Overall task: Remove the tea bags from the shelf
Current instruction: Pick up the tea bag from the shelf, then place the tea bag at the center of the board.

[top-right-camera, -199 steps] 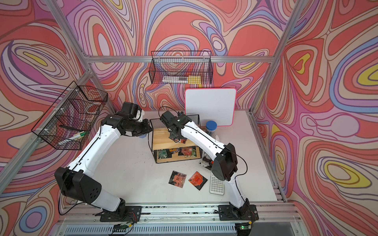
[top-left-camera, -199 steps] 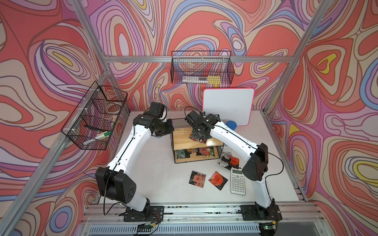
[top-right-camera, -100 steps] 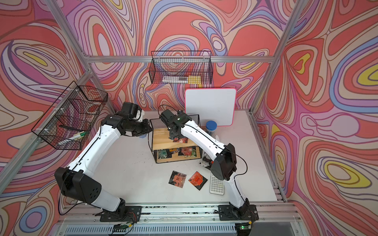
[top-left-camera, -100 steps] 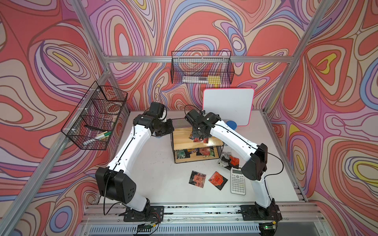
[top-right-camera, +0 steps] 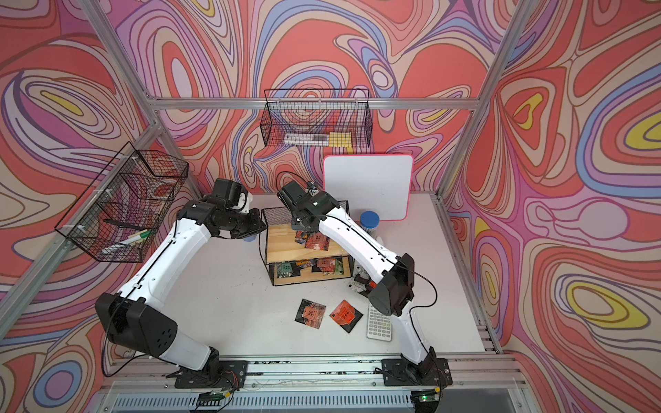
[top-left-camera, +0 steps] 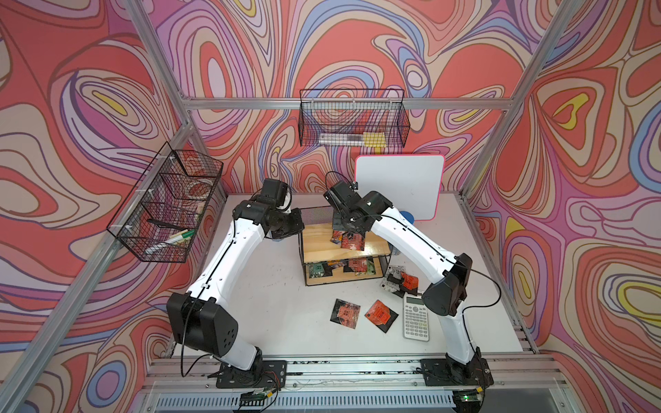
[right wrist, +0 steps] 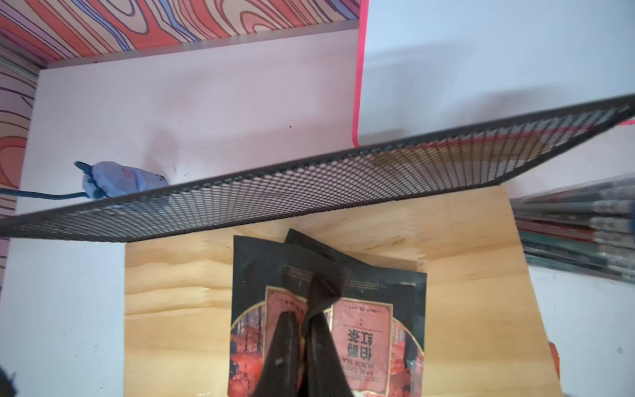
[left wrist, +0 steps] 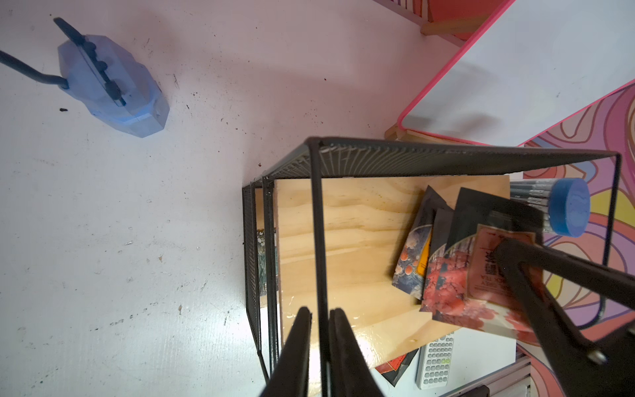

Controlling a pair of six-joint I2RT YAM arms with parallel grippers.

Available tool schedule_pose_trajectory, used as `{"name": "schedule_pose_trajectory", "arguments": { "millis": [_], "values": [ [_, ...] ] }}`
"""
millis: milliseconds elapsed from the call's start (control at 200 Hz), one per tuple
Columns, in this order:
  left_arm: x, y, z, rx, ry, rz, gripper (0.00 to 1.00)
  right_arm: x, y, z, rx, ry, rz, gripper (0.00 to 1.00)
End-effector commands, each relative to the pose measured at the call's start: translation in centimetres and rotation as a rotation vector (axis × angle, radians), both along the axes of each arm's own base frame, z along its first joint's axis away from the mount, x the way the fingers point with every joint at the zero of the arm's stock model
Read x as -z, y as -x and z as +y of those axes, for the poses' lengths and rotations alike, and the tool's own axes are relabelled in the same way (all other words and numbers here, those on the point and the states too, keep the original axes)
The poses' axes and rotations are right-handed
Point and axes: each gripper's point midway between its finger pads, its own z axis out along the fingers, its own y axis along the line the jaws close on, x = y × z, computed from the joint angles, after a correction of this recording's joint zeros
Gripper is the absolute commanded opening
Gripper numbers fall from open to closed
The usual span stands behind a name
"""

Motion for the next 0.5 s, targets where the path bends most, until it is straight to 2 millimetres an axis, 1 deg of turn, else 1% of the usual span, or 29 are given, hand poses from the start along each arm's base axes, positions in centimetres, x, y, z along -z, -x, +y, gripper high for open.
{"name": "schedule_pose_trajectory", "arguments": {
  "millis": [0, 70, 150, 175, 220, 235, 240, 250, 270, 406, 496],
  "values": [
    [0.1, 0.7, 0.8, -0.010, -0.025, 0.009, 0.16, -2.7, 0.6, 0.1, -0.030, -0.041, -0.051, 0.00],
    [0.2, 0.7, 0.7, -0.009, -0.023, 0.010, 0.16, -3.9, 1.2, -0.5, -0.038, -0.057, -0.078, 0.00],
    [0.1, 0.7, 0.7, -0.007, -0.023, 0.009, 0.16, -5.2, 2.2, -1.7, -0.038, -0.080, -0.117, 0.00],
    [0.1, 0.7, 0.7, -0.008, -0.024, 0.007, 0.16, -5.3, 2.5, -2.2, -0.036, -0.082, -0.125, 0.00],
    [0.1, 0.7, 0.7, -0.008, -0.024, 0.010, 0.16, -6.1, 3.2, -3.2, -0.026, -0.092, -0.152, 0.00],
    [0.2, 0.7, 0.7, -0.007, -0.026, 0.011, 0.16, -5.8, 3.3, -3.4, -0.023, -0.087, -0.152, 0.00],
    [0.2, 0.7, 0.7, -0.008, -0.025, 0.011, 0.16, -6.3, 3.5, -3.7, -0.021, -0.095, -0.161, 0.00],
    [0.2, 0.7, 0.7, -0.007, -0.026, 0.010, 0.16, -6.7, 3.8, -4.0, -0.018, -0.100, -0.170, 0.00],
    [0.2, 0.7, 0.7, -0.008, -0.027, 0.011, 0.16, -7.0, 4.2, -4.6, -0.011, -0.103, -0.182, 0.00],
    [0.3, 0.7, 0.7, -0.006, -0.025, 0.014, 0.16, -7.3, 6.3, -8.5, 0.057, -0.082, -0.219, 0.00],
    [0.4, 0.7, 0.6, -0.006, -0.023, 0.015, 0.15, -7.0, 7.7, -10.9, 0.108, -0.068, -0.227, 0.00]
  ]
}}
